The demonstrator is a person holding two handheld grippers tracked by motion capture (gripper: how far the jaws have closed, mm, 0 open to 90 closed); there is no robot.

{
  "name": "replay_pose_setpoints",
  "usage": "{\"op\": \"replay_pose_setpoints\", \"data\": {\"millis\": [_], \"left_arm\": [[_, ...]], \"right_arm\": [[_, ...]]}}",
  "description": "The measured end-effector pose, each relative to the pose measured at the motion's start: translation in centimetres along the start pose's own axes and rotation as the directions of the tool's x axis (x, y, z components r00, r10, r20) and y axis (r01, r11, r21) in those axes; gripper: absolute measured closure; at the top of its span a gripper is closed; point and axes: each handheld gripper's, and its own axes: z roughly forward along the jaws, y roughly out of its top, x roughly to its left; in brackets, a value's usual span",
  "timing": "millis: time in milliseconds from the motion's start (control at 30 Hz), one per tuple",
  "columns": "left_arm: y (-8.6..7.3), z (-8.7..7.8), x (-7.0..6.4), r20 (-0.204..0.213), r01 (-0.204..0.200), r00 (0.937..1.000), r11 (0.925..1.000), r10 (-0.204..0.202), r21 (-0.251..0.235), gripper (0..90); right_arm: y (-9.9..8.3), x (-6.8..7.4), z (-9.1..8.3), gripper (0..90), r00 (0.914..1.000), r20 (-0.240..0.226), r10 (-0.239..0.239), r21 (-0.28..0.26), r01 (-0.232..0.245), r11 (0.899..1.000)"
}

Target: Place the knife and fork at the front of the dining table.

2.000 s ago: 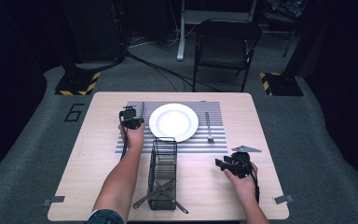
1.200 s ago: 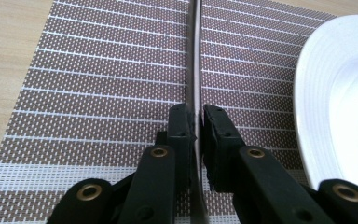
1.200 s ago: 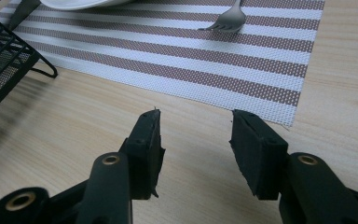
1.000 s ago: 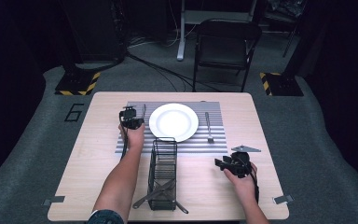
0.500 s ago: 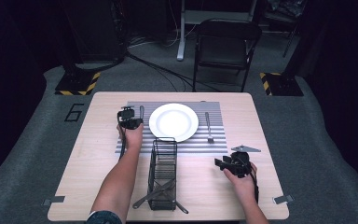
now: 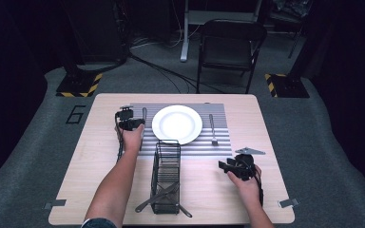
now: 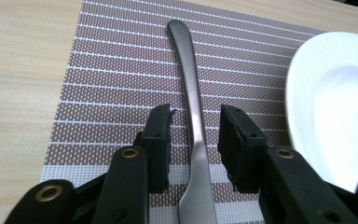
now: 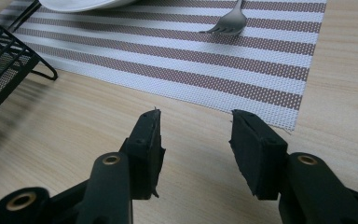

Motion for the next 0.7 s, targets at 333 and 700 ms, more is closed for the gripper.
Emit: {"op": "replay_pose_setpoints", "data": {"millis": [333,700], "left_arm": [[0.4,-2.0,-0.1,0.066,-0.049,0.9965,0.9982,0.051,-0.035,50.1],[0.2,-3.6,0.0,0.091,-0.099,0.9907,0.9948,0.101,-0.025,49.4]], "right_arm": [[0.0,-0.3,0.4,52.3,0.9999,0.009,-0.013,0.015,0.012,1.000],[0.0,-0.1,0.2,52.1,0.9996,0.014,-0.023,0.013,0.023,1.000]]}}
